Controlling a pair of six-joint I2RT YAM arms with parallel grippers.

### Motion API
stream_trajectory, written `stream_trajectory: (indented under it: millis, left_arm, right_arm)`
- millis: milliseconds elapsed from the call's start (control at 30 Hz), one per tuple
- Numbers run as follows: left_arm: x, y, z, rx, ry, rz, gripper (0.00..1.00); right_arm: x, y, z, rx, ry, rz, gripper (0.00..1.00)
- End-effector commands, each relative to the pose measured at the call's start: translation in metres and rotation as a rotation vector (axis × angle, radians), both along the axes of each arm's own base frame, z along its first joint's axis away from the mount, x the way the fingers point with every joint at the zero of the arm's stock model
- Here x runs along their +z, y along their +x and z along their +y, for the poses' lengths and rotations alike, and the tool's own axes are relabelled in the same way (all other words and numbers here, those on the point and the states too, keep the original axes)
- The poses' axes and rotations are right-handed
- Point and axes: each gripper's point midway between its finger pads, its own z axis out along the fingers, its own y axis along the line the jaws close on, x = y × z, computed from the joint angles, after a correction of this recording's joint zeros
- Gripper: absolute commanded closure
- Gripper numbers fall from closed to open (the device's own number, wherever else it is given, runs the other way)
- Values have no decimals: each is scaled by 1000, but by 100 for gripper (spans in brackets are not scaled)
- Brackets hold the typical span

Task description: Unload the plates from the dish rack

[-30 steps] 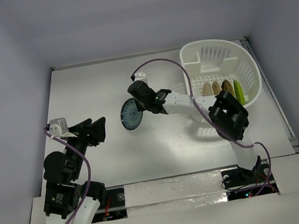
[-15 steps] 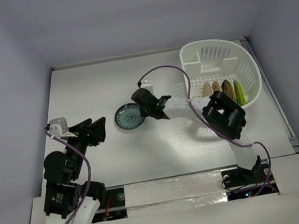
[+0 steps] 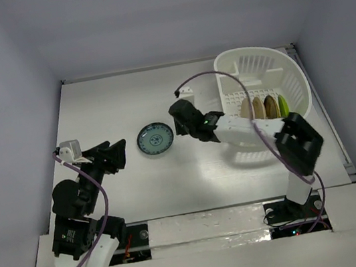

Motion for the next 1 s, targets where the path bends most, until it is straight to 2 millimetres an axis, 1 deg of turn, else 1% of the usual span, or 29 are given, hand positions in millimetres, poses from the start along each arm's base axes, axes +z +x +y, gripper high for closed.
stream_trajectory:
  millis: [0,33,67,100,133,167,200,233,267,300,333,367,400,433,467,500,533,567,600,700,767,800,833,867,967]
  left_arm:
    - [5,2,-4,-16,-9,-15,42]
    - [5,2,-4,-16,-10,-15,42]
    - [4,2,-4,-18,-9,-15,42]
    - [5,2,-5,-19,-10,-17,42]
    - [5,1,-4,-18,-9,-20,42]
    - [5,1,-4,-19,-10,-18,42]
    - [5,1,-4,-18,-9,-20,42]
    - [6,1,-4,-18,-11,-21,42]
    - [6,1,-5,-21,-10,-22,42]
    - [6,1,-5,-22,-10,-22,42]
    - [6,1,-5,-22,-10,-23,42]
    - [6,1,-5,-25,-10,-23,42]
    - [6,0,-5,-26,-10,-23,42]
    - [6,0,-6,-29,-10,-25,42]
    - [6,0,-6,-29,-10,-25,42]
    - [7,0,-6,-27,-11,-26,42]
    - [7,0,-6,-29,-10,-26,42]
    - [7,0,-5,-27,-11,-26,42]
    - [7,0,-5,-27,-11,-26,42]
    - [7,0,-4,-22,-12,-29,42]
    - [8,-1,-4,-21,-12,-31,42]
    - [8,-1,-4,-21,-12,-31,42]
    - [7,0,-4,-22,-11,-28,42]
    - [7,-1,-4,-22,-12,-29,42]
    - [8,-1,-4,-22,-13,-32,42]
  right_arm:
    - [124,7,-38,-80,103,-238,67]
    - [134,6,-51,-100,97,-253,85]
    - [134,3,-69,-120,60,-248,93]
    - [151,-1,-87,-146,74,-272,98]
    - [153,2,-108,-189,55,-274,100]
    - [156,1,-125,-227,29,-283,100]
    - [144,-5,-142,-249,-22,-252,100]
    - [151,-10,-158,-275,-25,-260,100]
    - [145,-12,-179,-313,-64,-238,100]
    - [137,-17,-191,-330,-89,-220,100]
    - [143,-22,-204,-354,-90,-225,100]
    - [139,-25,-224,-399,-124,-212,99]
    - [137,-28,-232,-412,-137,-203,95]
    - [134,-31,-239,-424,-155,-191,79]
    - [131,-34,-249,-440,-184,-174,67]
    - [127,-36,-250,-434,-203,-159,59]
    - [127,-35,-253,-442,-217,-145,55]
    - [120,-34,-253,-446,-240,-124,50]
    - [116,-34,-259,-458,-264,-107,49]
    - [106,-30,-261,-458,-296,-76,49]
    - [102,-27,-270,-482,-318,-61,51]
    - [99,-25,-268,-474,-322,-55,51]
    - [94,-22,-272,-481,-337,-41,52]
    - [90,-20,-275,-482,-348,-31,56]
    - [83,-14,-278,-490,-385,-12,62]
